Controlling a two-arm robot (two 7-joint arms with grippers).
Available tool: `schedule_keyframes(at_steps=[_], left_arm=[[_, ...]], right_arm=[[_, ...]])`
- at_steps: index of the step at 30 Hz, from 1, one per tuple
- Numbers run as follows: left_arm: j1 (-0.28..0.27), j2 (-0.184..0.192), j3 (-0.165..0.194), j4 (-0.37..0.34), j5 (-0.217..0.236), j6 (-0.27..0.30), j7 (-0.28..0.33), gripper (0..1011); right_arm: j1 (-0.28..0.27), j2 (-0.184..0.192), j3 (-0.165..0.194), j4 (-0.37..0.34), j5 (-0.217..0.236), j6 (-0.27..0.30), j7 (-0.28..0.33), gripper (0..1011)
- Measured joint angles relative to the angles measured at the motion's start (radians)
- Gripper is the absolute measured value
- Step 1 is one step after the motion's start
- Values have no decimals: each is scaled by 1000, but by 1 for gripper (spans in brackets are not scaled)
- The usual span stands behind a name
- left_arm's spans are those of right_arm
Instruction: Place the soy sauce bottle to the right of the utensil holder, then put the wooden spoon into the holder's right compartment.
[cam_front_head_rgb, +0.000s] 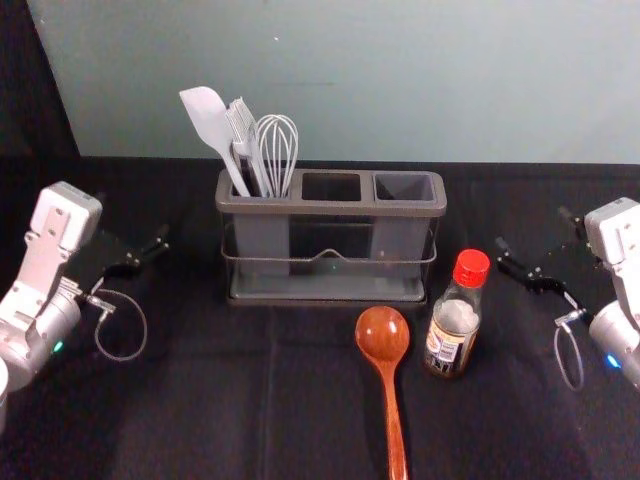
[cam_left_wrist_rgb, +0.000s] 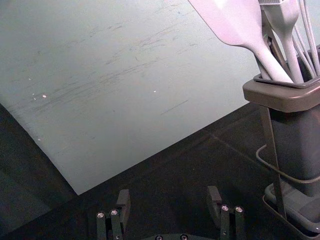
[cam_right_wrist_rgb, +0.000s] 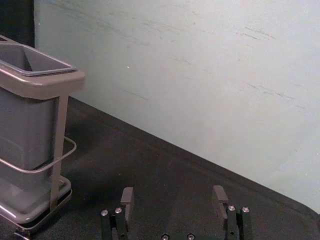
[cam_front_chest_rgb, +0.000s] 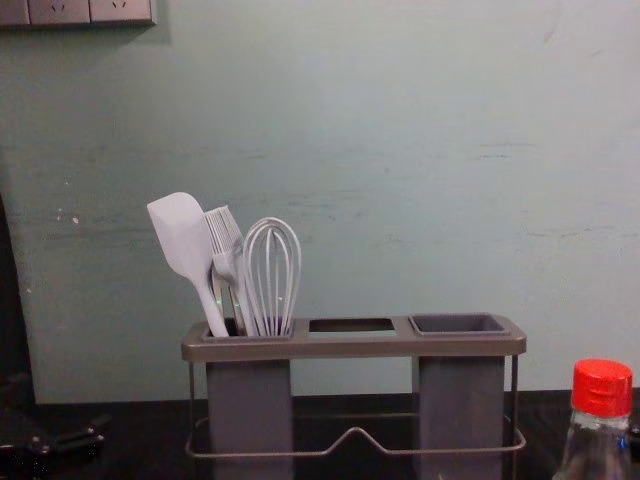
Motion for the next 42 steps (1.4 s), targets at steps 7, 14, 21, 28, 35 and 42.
schedule_keyframes(at_steps=[7, 14, 21, 28, 35, 42], left_arm=[[0, 0, 0, 0, 0, 0, 0, 1005], [0, 0, 0, 0, 0, 0, 0, 1005], [0, 0, 0, 0, 0, 0, 0, 1005], [0, 0, 0, 0, 0, 0, 0, 1005], [0, 0, 0, 0, 0, 0, 0, 1005], [0, 0, 0, 0, 0, 0, 0, 1005]], right_arm=[[0, 0, 0, 0, 0, 0, 0, 1003], [0, 0, 0, 0, 0, 0, 0, 1003], [0, 0, 0, 0, 0, 0, 0, 1003], [0, 0, 0, 0, 0, 0, 0, 1003], [-23, 3, 17, -19, 0, -8, -1, 1003], [-101, 27, 71, -87, 23, -37, 0, 1003]])
